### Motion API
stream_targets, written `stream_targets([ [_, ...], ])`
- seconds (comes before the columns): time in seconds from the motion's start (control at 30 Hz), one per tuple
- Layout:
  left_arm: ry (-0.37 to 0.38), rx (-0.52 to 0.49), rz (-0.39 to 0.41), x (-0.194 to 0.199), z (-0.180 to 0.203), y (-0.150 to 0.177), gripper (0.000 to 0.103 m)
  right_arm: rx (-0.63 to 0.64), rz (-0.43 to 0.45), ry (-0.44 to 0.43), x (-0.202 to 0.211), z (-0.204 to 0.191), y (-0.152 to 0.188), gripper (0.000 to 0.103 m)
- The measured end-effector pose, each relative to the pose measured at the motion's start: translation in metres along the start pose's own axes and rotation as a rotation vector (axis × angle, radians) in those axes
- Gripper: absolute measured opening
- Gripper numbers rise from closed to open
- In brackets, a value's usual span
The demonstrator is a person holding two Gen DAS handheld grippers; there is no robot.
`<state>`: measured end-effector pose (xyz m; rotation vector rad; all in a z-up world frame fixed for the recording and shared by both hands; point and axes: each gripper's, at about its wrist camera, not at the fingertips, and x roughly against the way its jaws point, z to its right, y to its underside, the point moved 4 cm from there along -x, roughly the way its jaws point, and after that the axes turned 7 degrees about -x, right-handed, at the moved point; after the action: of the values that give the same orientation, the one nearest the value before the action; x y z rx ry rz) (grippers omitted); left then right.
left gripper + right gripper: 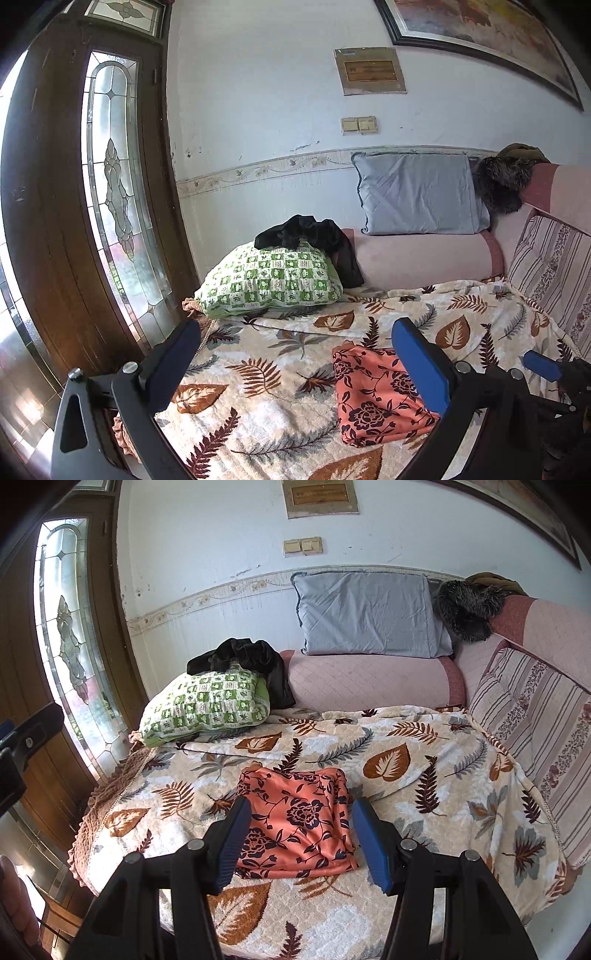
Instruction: Fold small clothes
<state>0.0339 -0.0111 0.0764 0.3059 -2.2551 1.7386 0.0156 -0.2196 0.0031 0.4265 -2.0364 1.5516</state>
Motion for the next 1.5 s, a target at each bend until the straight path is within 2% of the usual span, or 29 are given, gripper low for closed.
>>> stream_targets([
  [0.7,0.033,0.024,0.04,0.018,-0.004,-0.006,0.103,0.004,0.014,0.015,0.015,0.004,0.0,0.061],
  [1.5,0.055,0.032,0.019,0.003,-0.006,0.003,0.103,0.036,-0.007,0.007,-0.001,-0.001,0.0,0.061],
])
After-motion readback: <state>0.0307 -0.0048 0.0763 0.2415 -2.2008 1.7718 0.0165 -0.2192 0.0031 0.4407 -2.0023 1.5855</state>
